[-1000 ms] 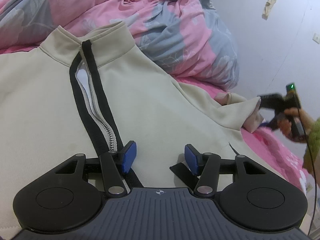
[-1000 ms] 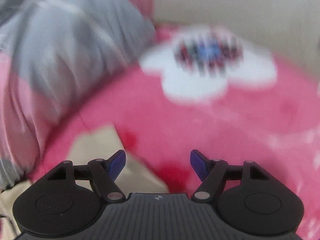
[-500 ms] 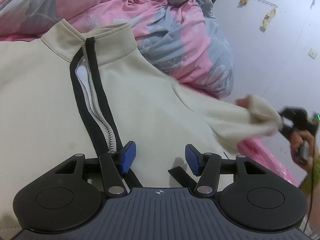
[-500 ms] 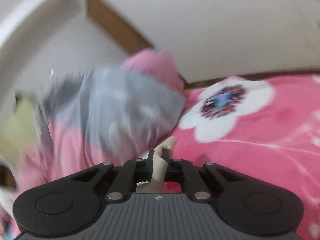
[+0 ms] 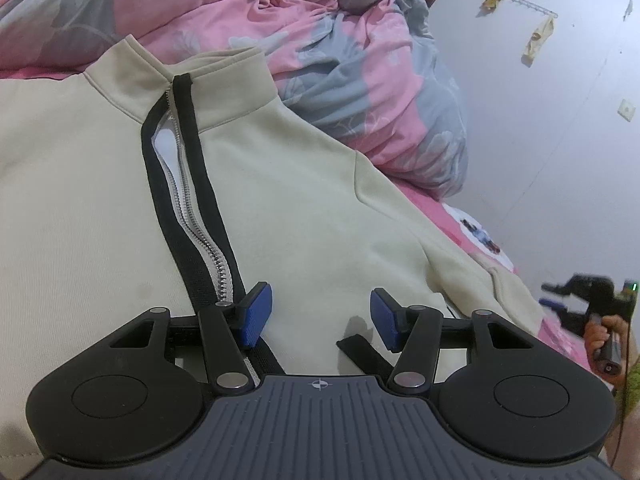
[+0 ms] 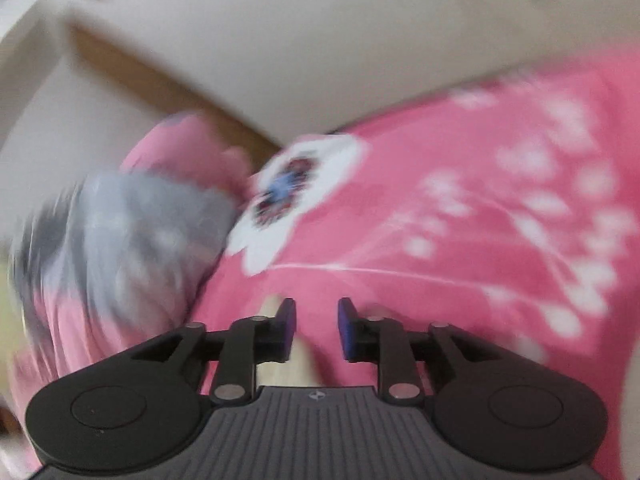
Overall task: Fold clothes
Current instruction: 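Lift the sleeve with the right gripper and fold it across the hoodie body, then open the right gripper to lay the sleeve on the hoodie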
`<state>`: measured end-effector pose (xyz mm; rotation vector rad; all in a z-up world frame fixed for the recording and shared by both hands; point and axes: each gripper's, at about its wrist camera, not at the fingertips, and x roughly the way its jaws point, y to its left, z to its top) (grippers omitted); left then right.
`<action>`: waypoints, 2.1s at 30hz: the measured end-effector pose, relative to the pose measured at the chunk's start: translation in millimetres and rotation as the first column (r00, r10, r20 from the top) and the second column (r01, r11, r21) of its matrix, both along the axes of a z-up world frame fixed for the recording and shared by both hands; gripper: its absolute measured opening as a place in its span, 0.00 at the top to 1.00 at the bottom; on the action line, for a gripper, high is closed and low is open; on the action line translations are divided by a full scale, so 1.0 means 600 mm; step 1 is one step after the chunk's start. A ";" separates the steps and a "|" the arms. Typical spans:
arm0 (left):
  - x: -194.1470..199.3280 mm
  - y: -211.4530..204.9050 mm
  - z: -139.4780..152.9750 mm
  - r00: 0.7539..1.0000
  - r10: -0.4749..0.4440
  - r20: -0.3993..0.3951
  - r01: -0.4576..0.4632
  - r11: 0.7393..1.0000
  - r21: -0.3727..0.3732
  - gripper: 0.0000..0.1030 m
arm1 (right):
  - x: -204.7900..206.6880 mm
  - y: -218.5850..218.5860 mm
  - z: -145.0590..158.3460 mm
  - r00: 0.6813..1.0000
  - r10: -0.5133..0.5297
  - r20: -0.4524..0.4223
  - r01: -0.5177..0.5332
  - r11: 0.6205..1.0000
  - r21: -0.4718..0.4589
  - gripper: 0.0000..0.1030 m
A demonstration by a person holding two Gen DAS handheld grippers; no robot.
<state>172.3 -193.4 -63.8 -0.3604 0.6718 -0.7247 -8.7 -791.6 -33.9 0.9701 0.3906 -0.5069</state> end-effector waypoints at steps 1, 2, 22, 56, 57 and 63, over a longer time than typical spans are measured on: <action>0.000 0.000 0.000 1.000 0.000 -0.001 0.000 1.000 -0.002 0.47 | 0.019 0.016 0.017 0.998 0.054 -0.032 -0.056 0.996 -0.069 0.66; 0.001 0.001 -0.001 1.000 0.000 -0.002 0.000 1.000 -0.004 0.47 | 0.045 0.041 0.029 0.990 0.120 -0.078 -0.130 0.983 -0.132 0.55; 0.005 0.009 -0.005 1.000 -0.003 -0.017 0.002 0.998 -0.056 0.47 | 0.182 0.079 0.058 0.939 -0.015 -0.344 -0.106 0.938 -0.330 0.88; -0.230 0.333 0.054 0.948 0.234 -0.216 -0.236 0.972 0.015 0.43 | 0.395 0.770 0.130 0.320 0.923 -0.215 -0.945 0.296 -0.136 0.42; -0.230 0.337 0.055 0.946 0.247 -0.209 -0.247 0.969 0.028 0.43 | 0.375 0.756 0.132 0.336 0.925 -0.181 -0.941 0.321 -0.104 0.42; -0.191 0.334 0.090 0.948 0.286 -0.137 -0.281 0.958 0.056 0.43 | 0.136 0.562 0.178 0.559 0.769 0.311 -0.829 0.508 0.234 0.41</action>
